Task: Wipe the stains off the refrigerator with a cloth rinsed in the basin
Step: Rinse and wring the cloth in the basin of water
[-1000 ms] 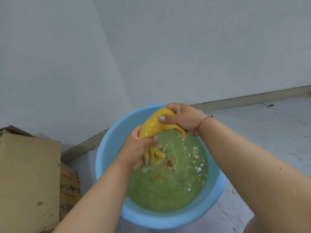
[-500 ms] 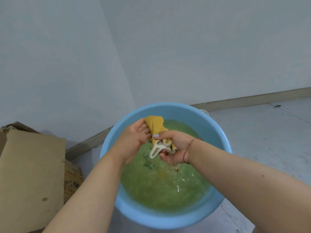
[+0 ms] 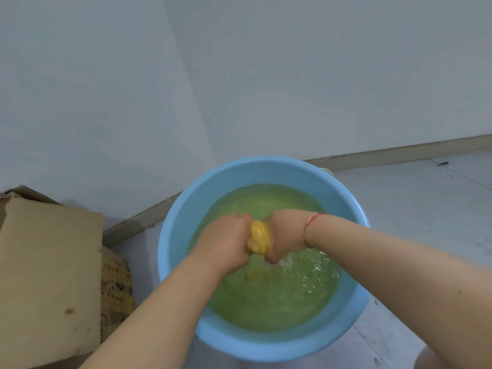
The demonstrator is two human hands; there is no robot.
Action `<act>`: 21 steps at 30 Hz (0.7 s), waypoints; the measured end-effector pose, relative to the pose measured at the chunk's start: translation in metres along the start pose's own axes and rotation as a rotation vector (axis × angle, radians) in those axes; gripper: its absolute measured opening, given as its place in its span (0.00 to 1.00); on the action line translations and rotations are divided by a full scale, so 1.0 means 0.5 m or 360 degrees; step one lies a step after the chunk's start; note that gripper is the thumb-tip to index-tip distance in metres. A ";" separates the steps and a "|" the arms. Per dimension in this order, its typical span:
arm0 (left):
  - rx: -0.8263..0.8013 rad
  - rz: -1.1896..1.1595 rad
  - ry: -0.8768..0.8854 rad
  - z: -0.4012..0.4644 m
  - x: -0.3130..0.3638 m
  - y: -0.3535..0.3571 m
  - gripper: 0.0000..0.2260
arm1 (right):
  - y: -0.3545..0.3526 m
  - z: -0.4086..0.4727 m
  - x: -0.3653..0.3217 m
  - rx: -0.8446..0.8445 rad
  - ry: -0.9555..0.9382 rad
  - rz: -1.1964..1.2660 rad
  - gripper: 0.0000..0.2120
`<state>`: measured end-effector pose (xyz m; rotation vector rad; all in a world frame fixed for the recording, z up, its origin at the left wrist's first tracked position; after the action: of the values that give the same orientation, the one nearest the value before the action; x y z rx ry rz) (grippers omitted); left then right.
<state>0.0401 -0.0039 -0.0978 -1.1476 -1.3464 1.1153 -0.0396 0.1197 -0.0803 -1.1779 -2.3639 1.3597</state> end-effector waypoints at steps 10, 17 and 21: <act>-0.0716 -0.1657 -0.0776 0.003 0.013 0.023 0.07 | 0.078 0.045 0.025 0.1278 -0.0470 -0.0439 0.15; -0.1215 -0.2865 -0.0924 0.010 -0.018 -0.010 0.08 | 0.068 0.043 0.026 0.1488 -0.0440 -0.0303 0.12; -0.0678 -0.2495 -0.0983 0.020 -0.061 -0.042 0.17 | 0.048 0.027 0.008 0.0518 -0.0109 0.1045 0.10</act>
<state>0.0301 -0.0369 -0.0813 0.2742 -2.2984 -0.0575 -0.0359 0.1203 -0.1078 -1.9035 -1.7411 1.8976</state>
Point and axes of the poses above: each hand's wrist, its own z-axis towards the middle knuckle, its own y-axis out of the palm, x = y × z, the point moved 1 cm from there along z, towards the middle knuckle, and after that the axes turned 4 degrees about y, right-handed, at the moved point
